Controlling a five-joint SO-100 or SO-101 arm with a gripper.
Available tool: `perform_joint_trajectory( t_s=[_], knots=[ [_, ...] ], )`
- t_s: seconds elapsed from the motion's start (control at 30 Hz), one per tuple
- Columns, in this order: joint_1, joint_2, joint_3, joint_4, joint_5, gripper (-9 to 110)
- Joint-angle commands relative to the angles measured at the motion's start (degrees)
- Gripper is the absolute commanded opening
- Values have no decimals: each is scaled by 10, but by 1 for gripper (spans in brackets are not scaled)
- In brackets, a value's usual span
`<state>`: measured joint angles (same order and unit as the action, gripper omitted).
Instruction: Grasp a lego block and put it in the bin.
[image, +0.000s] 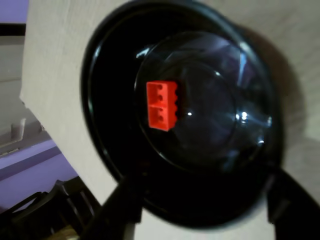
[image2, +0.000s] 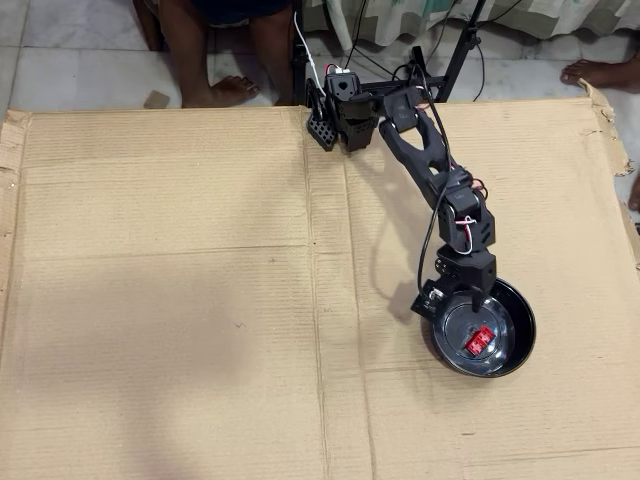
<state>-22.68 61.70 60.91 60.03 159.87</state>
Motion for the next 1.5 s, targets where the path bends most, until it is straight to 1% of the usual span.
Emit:
perform_joint_trajectory(
  t_s=[0.0, 0.13, 0.4, 0.53, 0.6, 0.67, 0.83, 1.13, 1.47],
  knots=[
    [15, 104, 55, -3, -8, 26],
    [34, 193, 151, -4, -9, 26],
    [82, 321, 243, 3, -9, 26],
    [105, 388, 316, 0, -19, 25],
    [119, 426, 367, -3, -50, 22],
    [134, 466, 421, -4, -70, 16],
    [163, 570, 546, -4, -76, 0],
    [201, 755, 733, -4, -77, 0],
    [212, 1005, 964, -4, -72, 0]
  ],
)
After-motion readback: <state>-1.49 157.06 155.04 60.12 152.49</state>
